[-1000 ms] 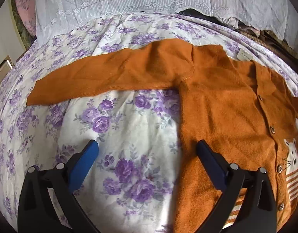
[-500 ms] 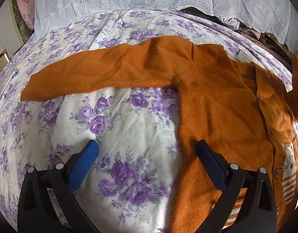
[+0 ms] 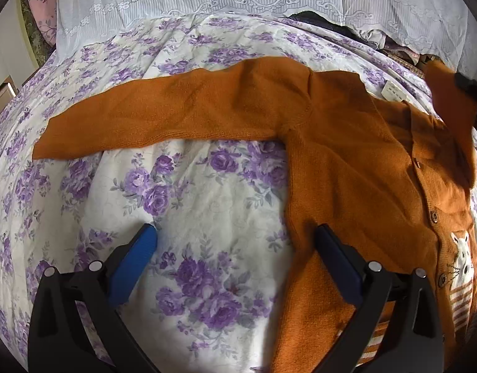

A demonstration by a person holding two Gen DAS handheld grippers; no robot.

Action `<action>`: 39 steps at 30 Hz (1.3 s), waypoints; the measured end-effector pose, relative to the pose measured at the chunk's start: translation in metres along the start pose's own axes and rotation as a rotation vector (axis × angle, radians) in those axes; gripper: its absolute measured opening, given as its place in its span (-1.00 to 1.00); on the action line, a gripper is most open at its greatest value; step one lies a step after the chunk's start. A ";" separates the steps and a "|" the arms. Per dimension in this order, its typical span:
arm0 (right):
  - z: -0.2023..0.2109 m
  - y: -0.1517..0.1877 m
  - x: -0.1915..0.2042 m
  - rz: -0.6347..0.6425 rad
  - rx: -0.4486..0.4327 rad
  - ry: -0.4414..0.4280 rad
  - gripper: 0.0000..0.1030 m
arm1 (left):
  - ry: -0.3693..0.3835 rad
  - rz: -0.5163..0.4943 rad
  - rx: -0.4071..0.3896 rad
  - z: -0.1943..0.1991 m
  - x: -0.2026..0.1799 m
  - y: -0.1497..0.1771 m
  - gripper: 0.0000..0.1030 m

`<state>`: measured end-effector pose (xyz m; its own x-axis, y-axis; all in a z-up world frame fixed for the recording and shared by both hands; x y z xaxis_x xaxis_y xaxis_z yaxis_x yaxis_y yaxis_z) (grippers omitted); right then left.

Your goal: Fold small clothes

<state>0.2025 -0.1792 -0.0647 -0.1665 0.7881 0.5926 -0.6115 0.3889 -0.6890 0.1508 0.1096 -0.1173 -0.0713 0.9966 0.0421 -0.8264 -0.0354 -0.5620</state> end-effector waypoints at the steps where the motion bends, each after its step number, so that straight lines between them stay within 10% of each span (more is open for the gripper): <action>1: -0.008 0.006 0.003 0.013 0.021 0.006 -0.89 | 0.000 0.001 0.000 0.000 0.000 0.000 0.92; 9: -0.066 0.049 0.006 0.168 0.246 0.166 -0.81 | 0.001 0.000 -0.001 0.000 0.001 0.000 0.92; 16: -0.058 0.054 0.015 0.207 0.304 0.110 0.03 | 0.012 0.009 0.003 -0.002 0.002 -0.002 0.92; 24: 0.009 0.033 0.023 0.363 0.165 0.172 0.04 | 0.054 0.012 -0.011 0.005 0.008 -0.003 0.91; 29: 0.040 -0.007 -0.035 0.237 0.090 0.259 -0.50 | 0.091 0.011 -0.047 0.030 0.007 -0.014 0.91; 39: 0.015 -0.029 -0.103 0.023 0.119 0.201 -0.55 | -0.027 -0.322 -0.164 0.017 -0.138 -0.070 0.91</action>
<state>0.2258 -0.2790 -0.0994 -0.0316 0.8800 0.4739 -0.6981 0.3199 -0.6406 0.2088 -0.0272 -0.0698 0.1614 0.9524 0.2587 -0.7083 0.2943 -0.6417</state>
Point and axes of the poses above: each gripper's, at about its wrist camera, not at the fingertips, and z roughly against the way its jaws point, x to its left, y to its underside, the point moved 2 cm from there along -z, roughly the way its jaws point, and after that the axes turned 4 degrees about -y, right-handed, at the moved point
